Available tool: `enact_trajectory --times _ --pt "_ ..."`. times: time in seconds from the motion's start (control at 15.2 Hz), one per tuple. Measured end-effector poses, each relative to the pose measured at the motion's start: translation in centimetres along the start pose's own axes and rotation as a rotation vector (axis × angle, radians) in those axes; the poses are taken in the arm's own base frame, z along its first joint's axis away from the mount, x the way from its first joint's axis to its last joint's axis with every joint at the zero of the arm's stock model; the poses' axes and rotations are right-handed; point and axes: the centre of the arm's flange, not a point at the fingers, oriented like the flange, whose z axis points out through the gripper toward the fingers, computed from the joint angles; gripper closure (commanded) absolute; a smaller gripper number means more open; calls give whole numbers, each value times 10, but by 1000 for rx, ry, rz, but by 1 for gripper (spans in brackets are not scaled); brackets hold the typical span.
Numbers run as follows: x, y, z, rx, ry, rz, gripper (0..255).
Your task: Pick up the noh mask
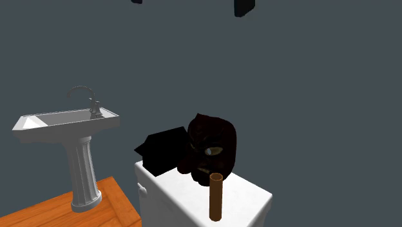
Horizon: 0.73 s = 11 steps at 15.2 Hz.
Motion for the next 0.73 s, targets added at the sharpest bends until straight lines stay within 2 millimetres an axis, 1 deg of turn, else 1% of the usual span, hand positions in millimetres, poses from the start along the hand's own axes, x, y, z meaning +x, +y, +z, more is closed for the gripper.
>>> enact_trajectory --times 0.07,0.2,0.4,0.59,0.73 --pt "0 0 0 0 0 0 0" --pt "14 10 3 16 -1 -5 0" --pt "45 31 13 52 -5 -16 0" --pt "83 50 26 90 -7 -28 0" --pt "103 67 32 116 -8 -36 0"
